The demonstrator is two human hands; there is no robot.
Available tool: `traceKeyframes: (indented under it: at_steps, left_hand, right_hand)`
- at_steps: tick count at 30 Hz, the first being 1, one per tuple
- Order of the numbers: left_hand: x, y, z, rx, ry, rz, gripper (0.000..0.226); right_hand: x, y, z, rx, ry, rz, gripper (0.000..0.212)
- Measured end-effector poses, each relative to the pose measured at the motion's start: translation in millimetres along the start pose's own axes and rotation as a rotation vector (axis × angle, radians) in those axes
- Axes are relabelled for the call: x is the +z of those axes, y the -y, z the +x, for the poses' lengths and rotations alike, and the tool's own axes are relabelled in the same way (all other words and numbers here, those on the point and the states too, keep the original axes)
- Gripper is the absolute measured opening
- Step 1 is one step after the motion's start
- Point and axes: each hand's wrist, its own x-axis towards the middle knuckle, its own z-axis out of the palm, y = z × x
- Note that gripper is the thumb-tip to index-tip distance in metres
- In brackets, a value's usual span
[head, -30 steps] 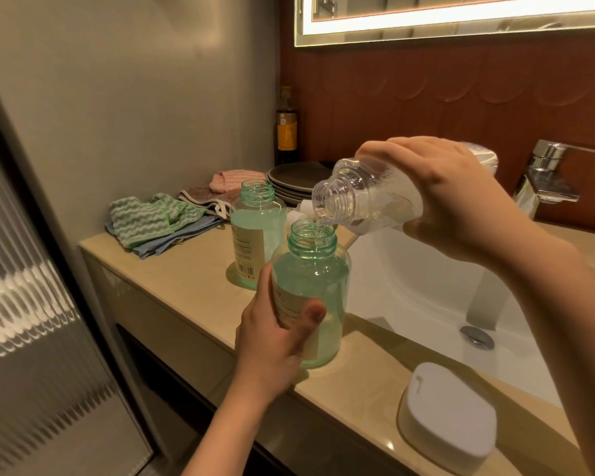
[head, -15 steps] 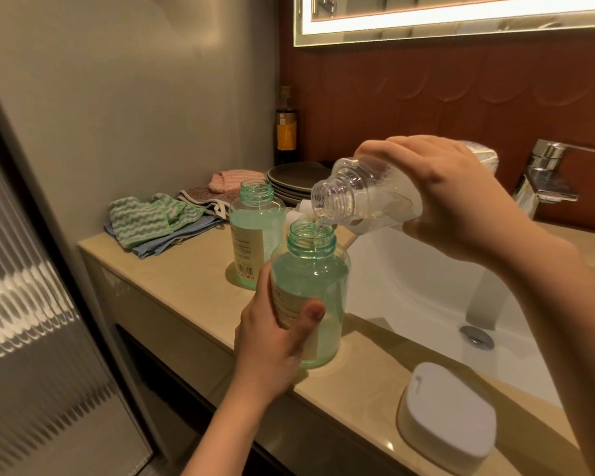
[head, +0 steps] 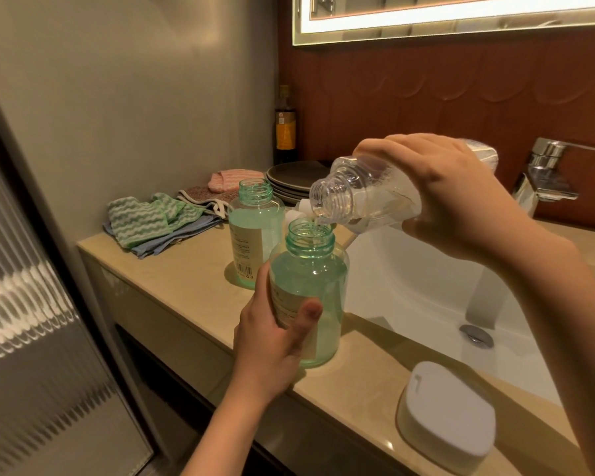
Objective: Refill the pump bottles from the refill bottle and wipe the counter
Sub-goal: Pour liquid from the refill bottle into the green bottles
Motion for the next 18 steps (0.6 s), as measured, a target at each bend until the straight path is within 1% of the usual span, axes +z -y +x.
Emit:
traceKeyframes:
  at_steps: [18]
  left_hand:
    - [-0.1, 0.3, -0.1, 0.011, 0.007, 0.000, 0.079]
  right_hand:
    - [0.5, -0.5, 0.0, -0.002, -0.004, -0.004, 0.085]
